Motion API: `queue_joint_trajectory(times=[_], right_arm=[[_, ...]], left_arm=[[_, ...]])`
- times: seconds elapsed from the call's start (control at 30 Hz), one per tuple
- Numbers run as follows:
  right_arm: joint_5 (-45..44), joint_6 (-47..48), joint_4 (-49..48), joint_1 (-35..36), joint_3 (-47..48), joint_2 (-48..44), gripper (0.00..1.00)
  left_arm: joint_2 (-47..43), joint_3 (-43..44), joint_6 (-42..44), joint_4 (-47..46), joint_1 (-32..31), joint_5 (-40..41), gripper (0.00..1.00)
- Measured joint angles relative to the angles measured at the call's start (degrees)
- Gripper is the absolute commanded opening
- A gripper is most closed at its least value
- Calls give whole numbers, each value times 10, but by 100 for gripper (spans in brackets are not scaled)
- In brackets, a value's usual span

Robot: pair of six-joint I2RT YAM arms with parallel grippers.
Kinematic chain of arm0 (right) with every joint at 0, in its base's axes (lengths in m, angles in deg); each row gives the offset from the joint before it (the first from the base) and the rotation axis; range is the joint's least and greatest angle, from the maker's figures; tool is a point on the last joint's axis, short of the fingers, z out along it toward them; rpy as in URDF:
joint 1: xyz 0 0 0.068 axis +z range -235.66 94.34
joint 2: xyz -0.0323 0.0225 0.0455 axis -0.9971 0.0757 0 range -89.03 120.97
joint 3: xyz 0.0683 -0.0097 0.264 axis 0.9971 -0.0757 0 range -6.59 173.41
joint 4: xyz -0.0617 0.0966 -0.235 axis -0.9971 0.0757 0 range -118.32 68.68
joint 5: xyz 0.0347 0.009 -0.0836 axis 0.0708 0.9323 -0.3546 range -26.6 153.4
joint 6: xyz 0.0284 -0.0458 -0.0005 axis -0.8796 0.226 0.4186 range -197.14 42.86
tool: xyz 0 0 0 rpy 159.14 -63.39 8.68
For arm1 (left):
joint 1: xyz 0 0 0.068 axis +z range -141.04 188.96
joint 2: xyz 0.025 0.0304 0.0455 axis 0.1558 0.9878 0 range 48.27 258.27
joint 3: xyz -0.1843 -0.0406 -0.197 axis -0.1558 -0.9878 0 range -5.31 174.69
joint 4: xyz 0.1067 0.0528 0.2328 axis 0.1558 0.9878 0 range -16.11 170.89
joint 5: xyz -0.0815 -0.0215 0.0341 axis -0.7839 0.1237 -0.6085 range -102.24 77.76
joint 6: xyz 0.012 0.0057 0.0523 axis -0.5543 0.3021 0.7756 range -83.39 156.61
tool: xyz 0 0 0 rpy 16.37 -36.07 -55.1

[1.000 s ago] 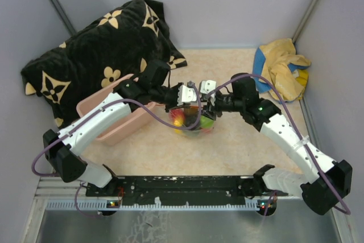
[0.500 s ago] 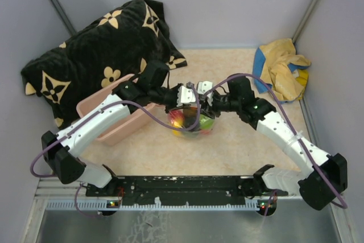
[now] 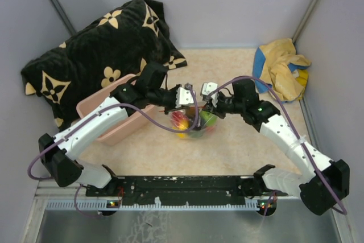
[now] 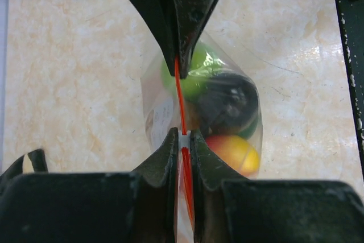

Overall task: Place the food in the zip-top bag and seal the zipper
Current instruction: Unzip the zipper food storage bag at the center of the board.

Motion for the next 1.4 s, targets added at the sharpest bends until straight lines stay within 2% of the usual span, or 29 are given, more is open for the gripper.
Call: queue_joint_trajectory(times=[0.23,0.57,0.87,0.97,1.13,1.17,1.27,1.4], right_arm=[[-49,-7,25,-47,-3,-64,0],[-140,-32,50,-63,-21,-107,0],[-147,-61,40,-66,-31,-123,0],[-144,-69,29,-66,-43,-123,0],[-131,-83,17,-68,-55,-119,1],[-130,-86,14,-70,-56,-118,6],[-131,-94,0,-79,-56,-117,32],[-134,-108,-20,-82,-55,-118,46]], left_arm=[[-41,-19,-5,-2,-1,30,0],[-70,-52,-17,1,-1,69,0],[-95,-101,-46,-27,-1,104,0],[-108,-122,-61,-40,-1,116,8],[-132,-155,-97,-73,0,120,27],[-138,-162,-107,-82,0,120,32],[-150,-176,-134,-99,3,125,47],[-158,-177,-181,-133,3,141,68]])
